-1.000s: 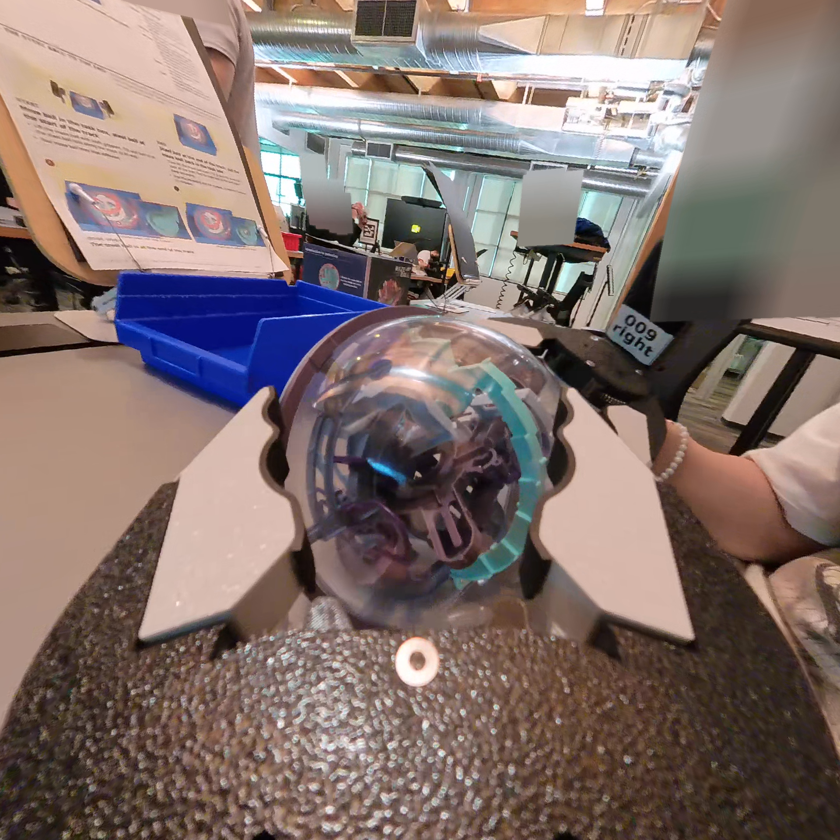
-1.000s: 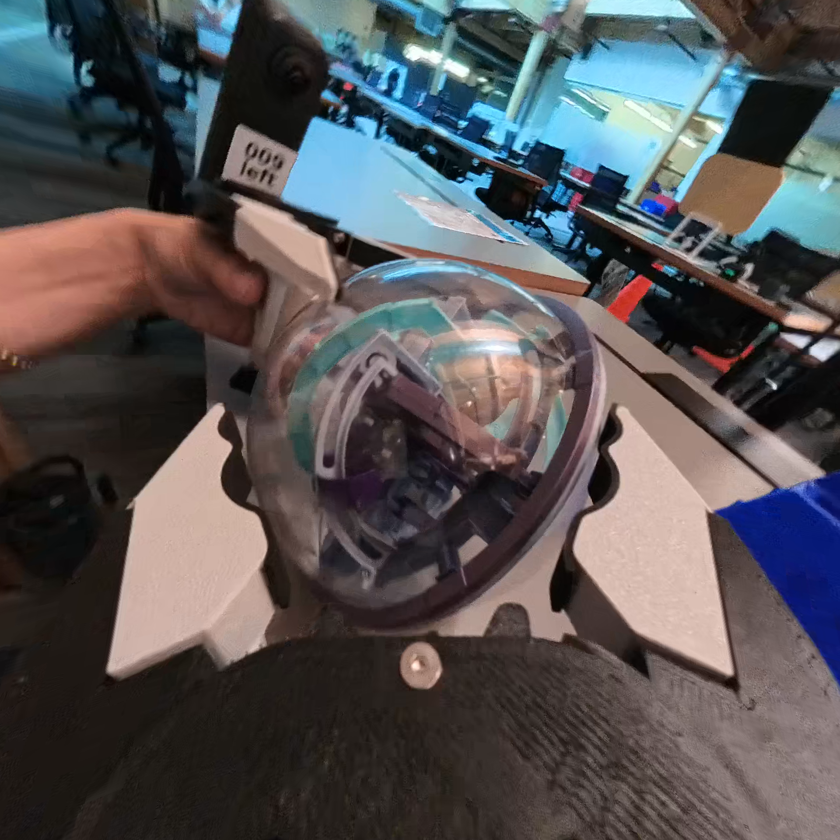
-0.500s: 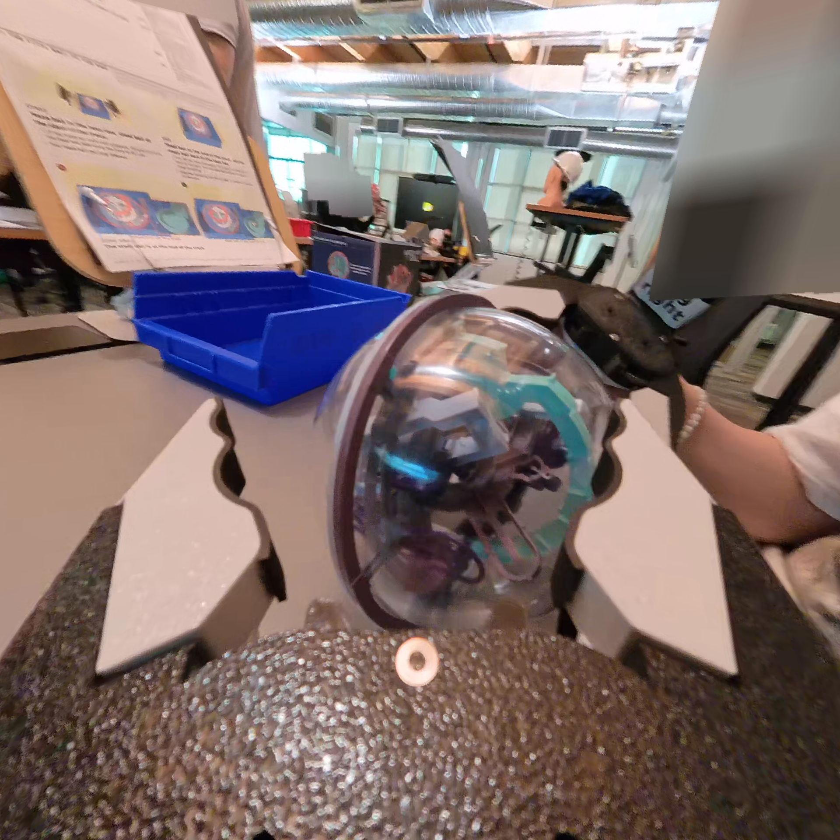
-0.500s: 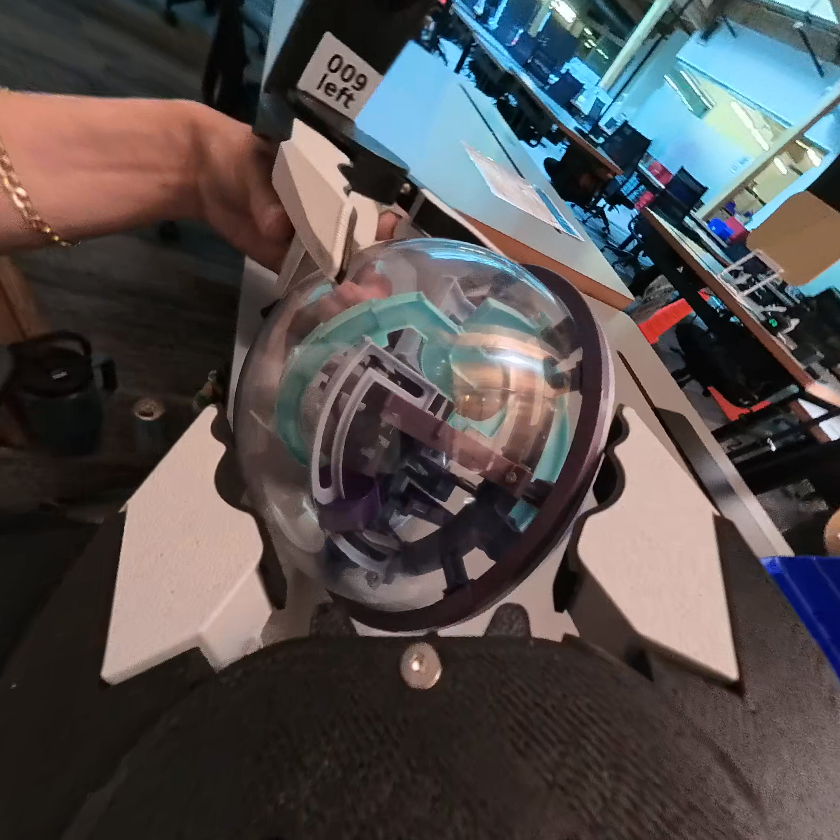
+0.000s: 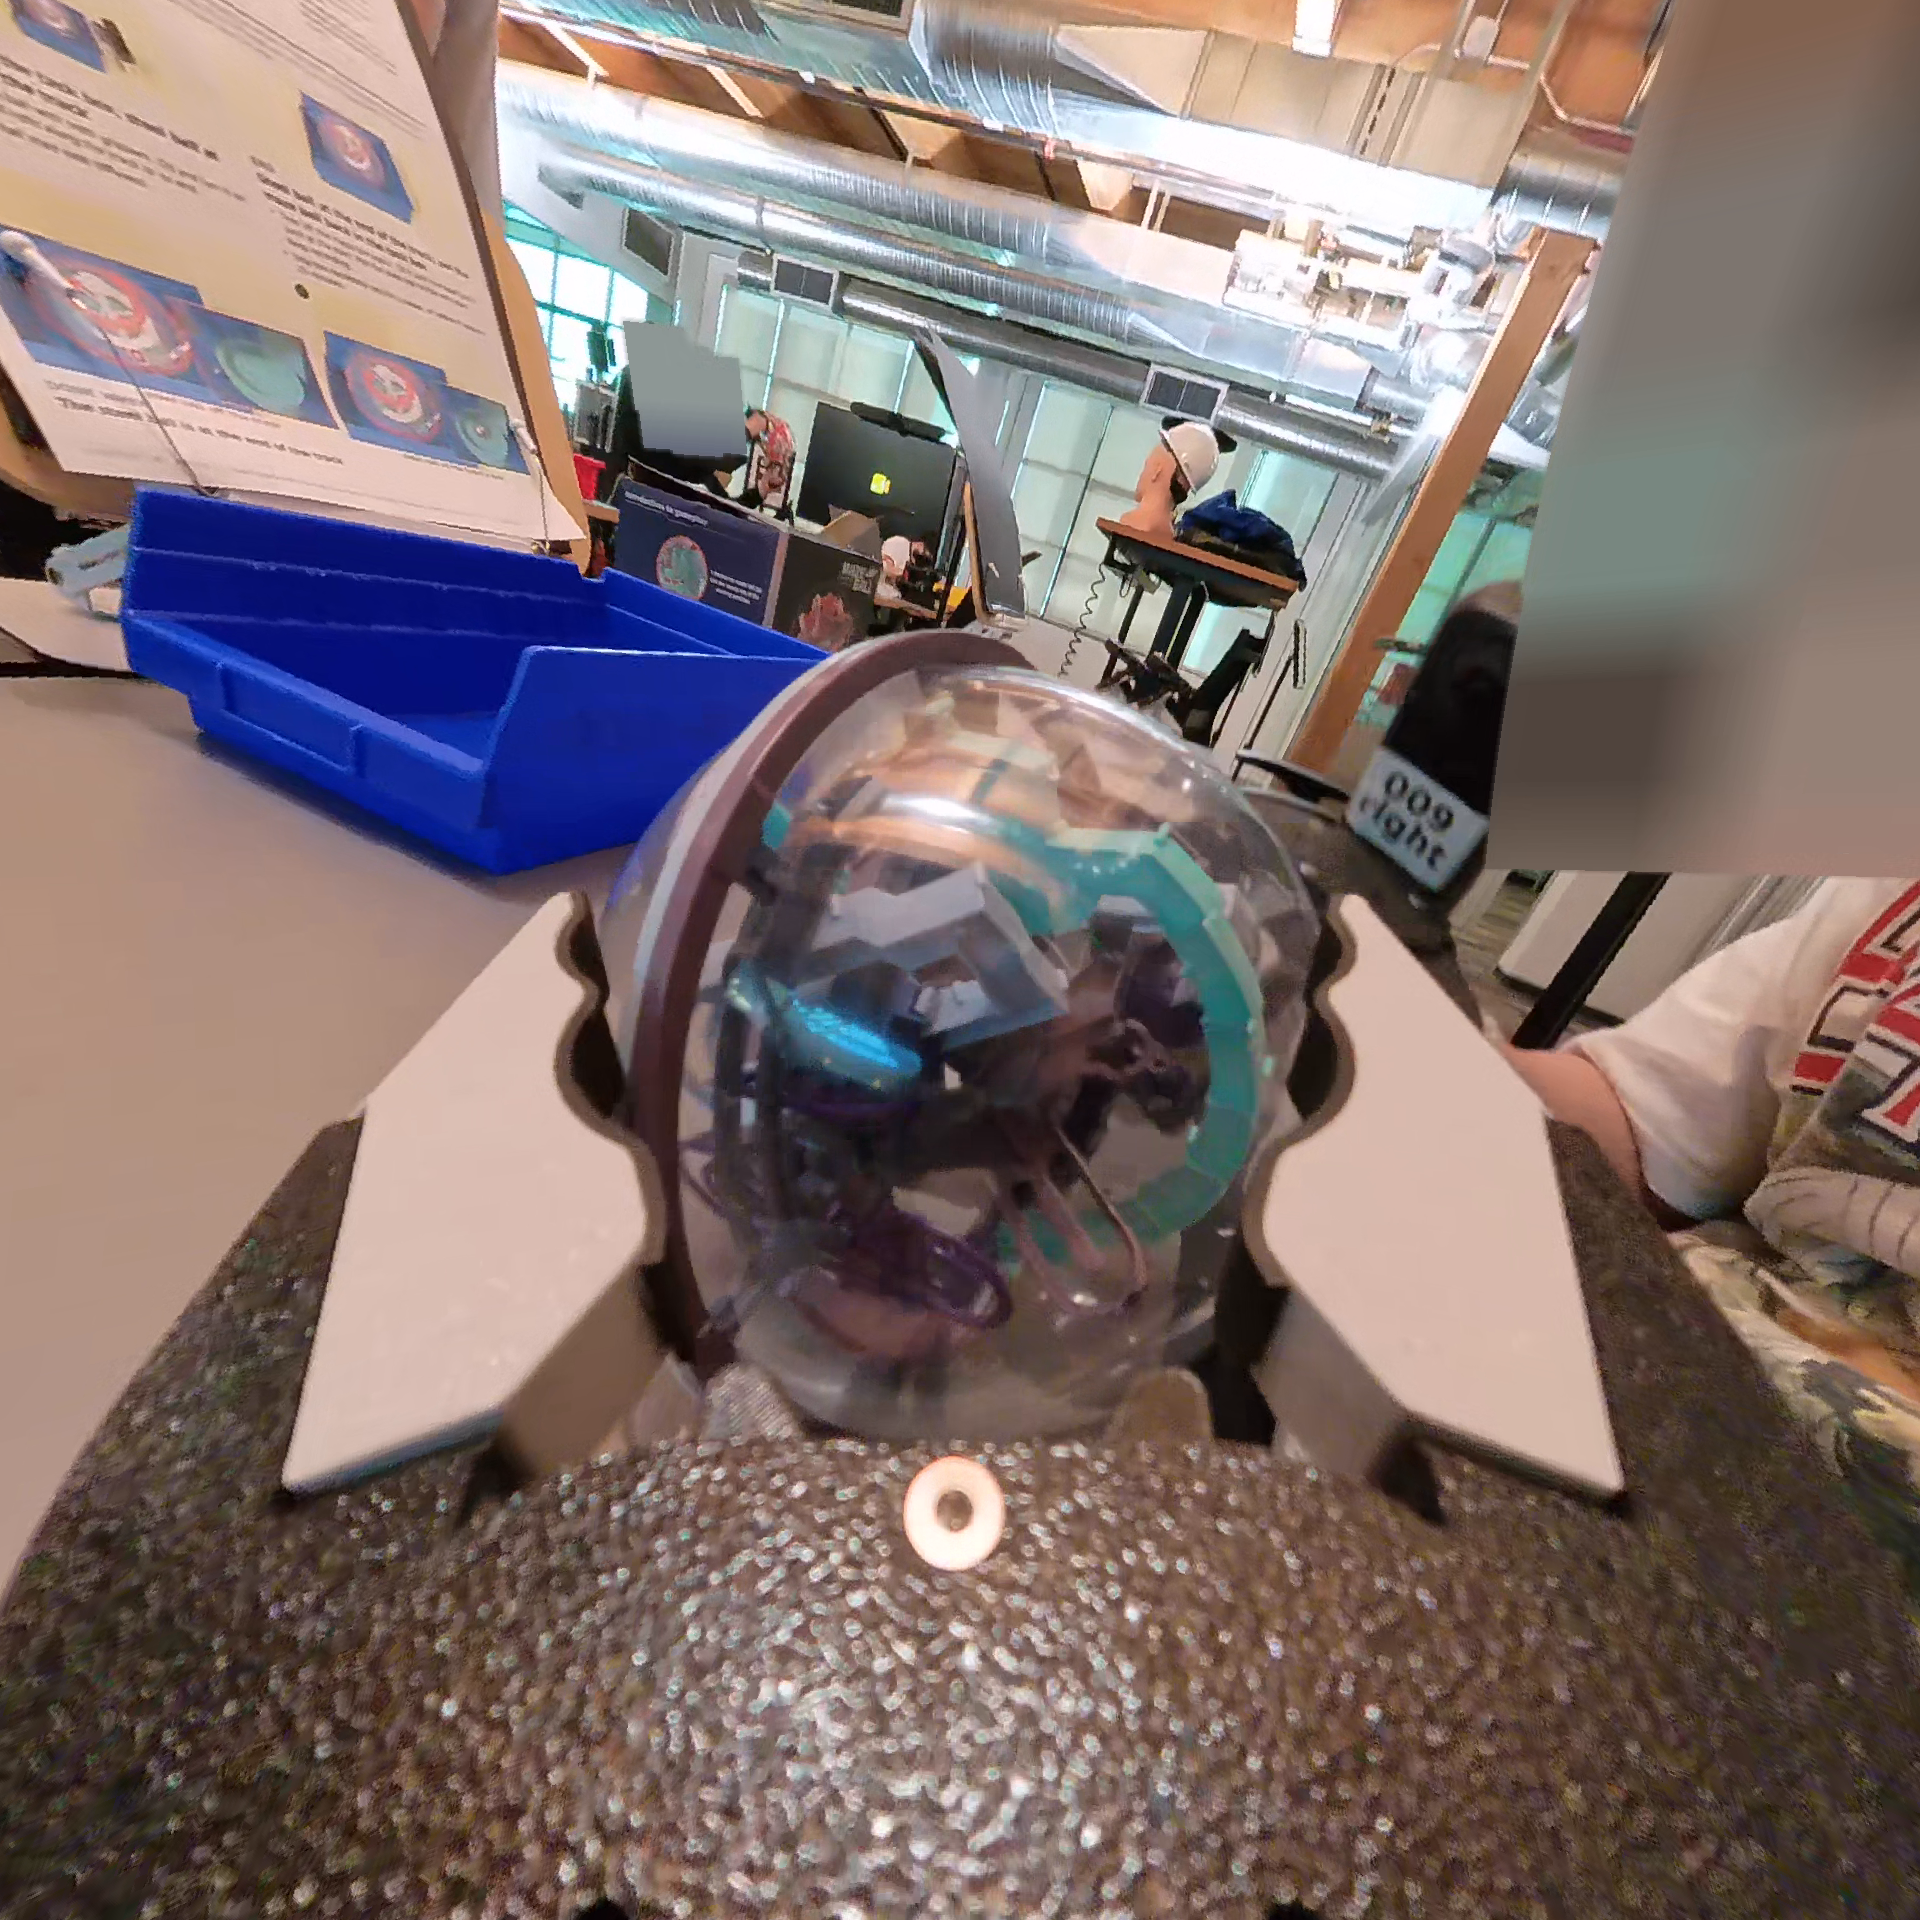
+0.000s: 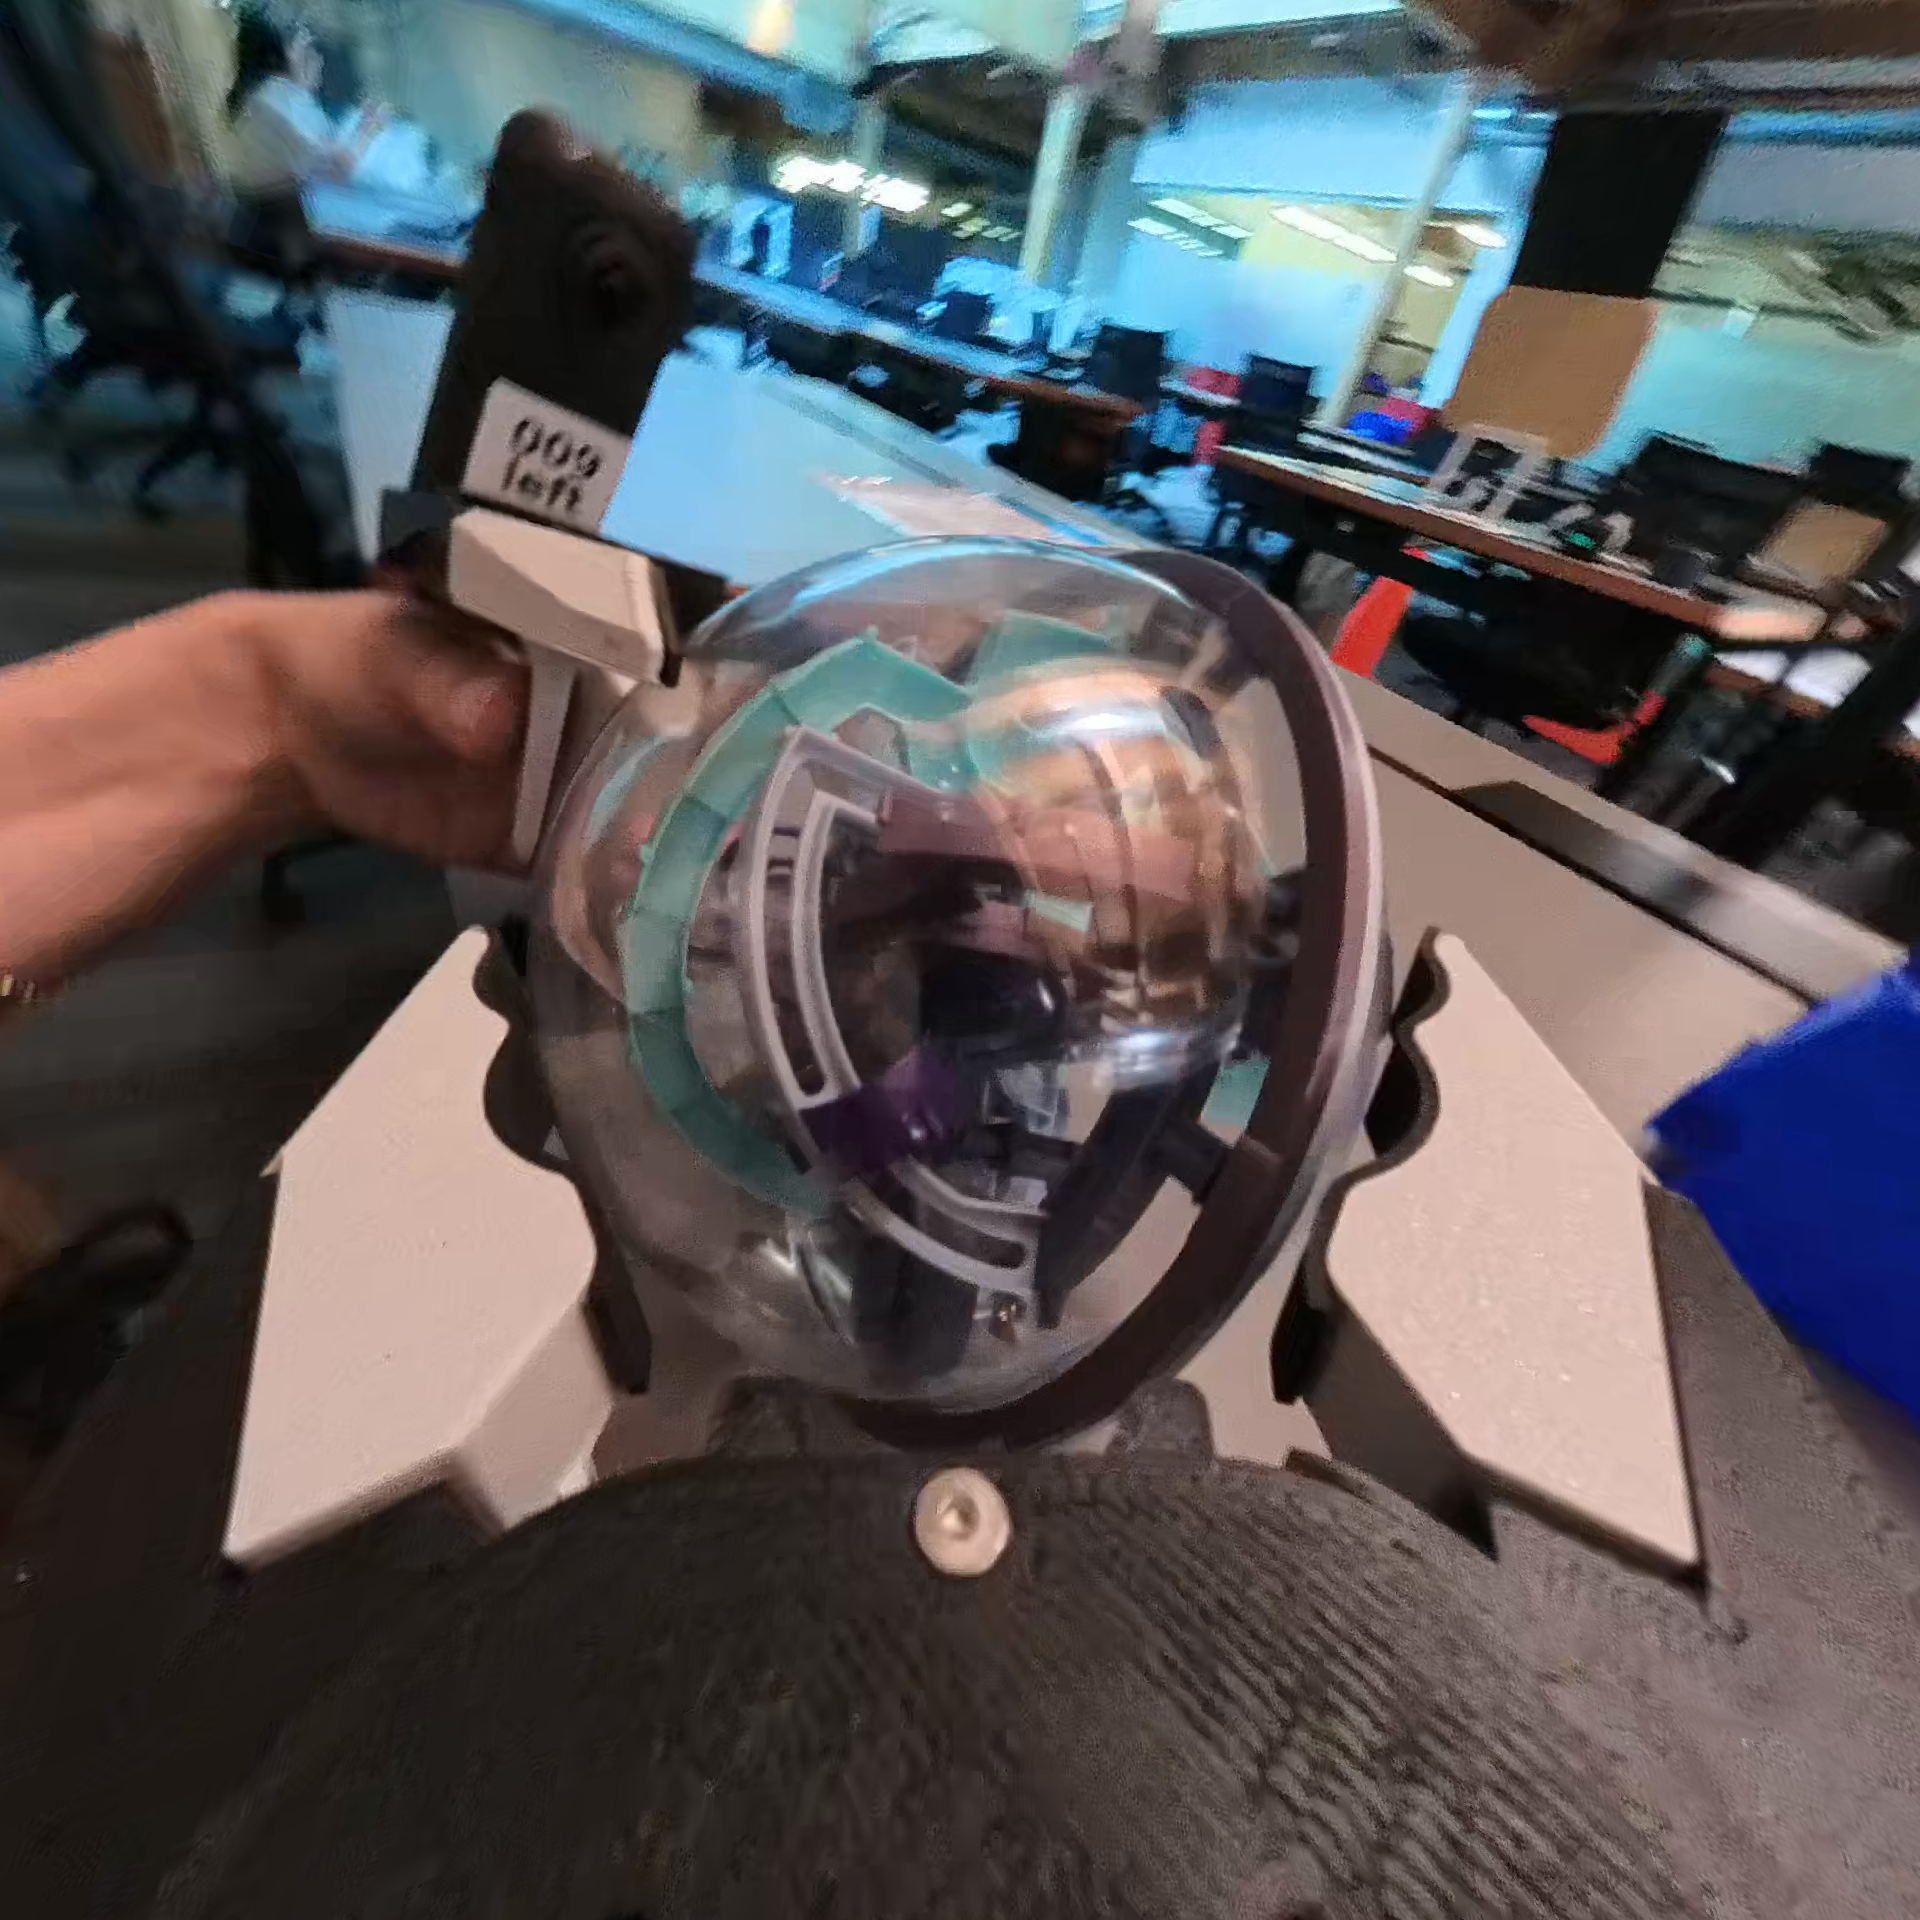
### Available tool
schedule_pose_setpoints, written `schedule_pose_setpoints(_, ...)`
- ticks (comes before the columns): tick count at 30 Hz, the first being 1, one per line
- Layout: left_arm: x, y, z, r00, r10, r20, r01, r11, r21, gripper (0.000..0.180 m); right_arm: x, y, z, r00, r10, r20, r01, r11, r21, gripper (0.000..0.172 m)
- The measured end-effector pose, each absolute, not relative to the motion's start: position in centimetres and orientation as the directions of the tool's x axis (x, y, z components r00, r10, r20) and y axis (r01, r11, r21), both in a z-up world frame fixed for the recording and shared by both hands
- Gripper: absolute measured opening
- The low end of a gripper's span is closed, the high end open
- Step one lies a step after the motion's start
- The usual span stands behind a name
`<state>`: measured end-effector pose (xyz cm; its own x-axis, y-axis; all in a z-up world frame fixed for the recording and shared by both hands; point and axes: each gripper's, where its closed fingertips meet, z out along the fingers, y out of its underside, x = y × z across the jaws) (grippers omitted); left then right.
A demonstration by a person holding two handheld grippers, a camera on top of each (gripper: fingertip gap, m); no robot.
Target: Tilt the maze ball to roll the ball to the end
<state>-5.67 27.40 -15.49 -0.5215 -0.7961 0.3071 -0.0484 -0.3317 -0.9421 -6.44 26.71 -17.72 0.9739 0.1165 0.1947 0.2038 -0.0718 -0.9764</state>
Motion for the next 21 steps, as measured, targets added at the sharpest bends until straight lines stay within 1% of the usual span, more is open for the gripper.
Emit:
schedule_pose_setpoints(2, -5.5, 27.7, -15.5, -0.516, -0.789, 0.333, -0.051, -0.36, -0.932, 0.125, -6.2, 26.8, -17.8, 0.991, 0.06, 0.123, 0.126, -0.054, -0.991, 0.158)
schedule_pose_setpoints(3, -5.5, 27.7, -15.6, -0.514, -0.787, 0.341, -0.056, -0.367, -0.929, 0.125, -6.1, 26.8, -17.8, 0.992, 0.06, 0.115, 0.118, -0.057, -0.991, 0.158)
schedule_pose_setpoints(5, -5.7, 27.8, -15.7, -0.506, -0.794, 0.338, -0.051, -0.364, -0.93, 0.126, -6.2, 26.9, -17.8, 0.988, 0.092, 0.127, 0.134, -0.074, -0.988, 0.157)
schedule_pose_setpoints(7, -5.8, 27.5, -16.0, -0.498, -0.81, 0.31, -0.061, -0.324, -0.944, 0.129, -6.2, 26.8, -17.8, 0.983, 0.123, 0.14, 0.151, -0.084, -0.985, 0.157)
schedule_pose_setpoints(9, -5.8, 26.7, -16.7, -0.508, -0.814, 0.284, -0.111, -0.265, -0.958, 0.135, -6.2, 26.4, -17.3, 0.964, 0.159, 0.211, 0.224, -0.07, -0.972, 0.157)
schedule_pose_setpoints(11, -5.6, 25.6, -17.6, -0.522, -0.813, 0.256, -0.161, -0.2, -0.966, 0.141, -6.4, 25.9, -16.7, 0.924, 0.197, 0.328, 0.346, -0.061, -0.936, 0.157)
schedule_pose_setpoints(13, -5.1, 24.6, -18.5, -0.53, -0.821, 0.212, -0.192, -0.127, -0.973, 0.15, -6.6, 25.6, -16.6, 0.869, 0.225, 0.441, 0.466, -0.072, -0.882, 0.157)
schedule_pose_setpoints(15, -4.7, 24.0, -19.4, -0.529, -0.825, 0.199, -0.241, -0.079, -0.967, 0.152, -6.5, 25.3, -16.8, 0.805, 0.239, 0.543, 0.576, -0.09, -0.813, 0.157)
schedule_pose_setpoints(18, -4.4, 23.6, -20.0, -0.524, -0.832, 0.182, -0.268, -0.041, -0.962, 0.153, -6.2, 24.8, -17.0, 0.757, 0.255, 0.602, 0.64, -0.102, -0.761, 0.157)
schedule_pose_setpoints(21, -4.1, 23.5, -19.9, -0.519, -0.835, 0.182, -0.263, -0.047, -0.964, 0.152, -5.8, 24.6, -17.0, 0.76, 0.261, 0.596, 0.634, -0.093, -0.768, 0.157)
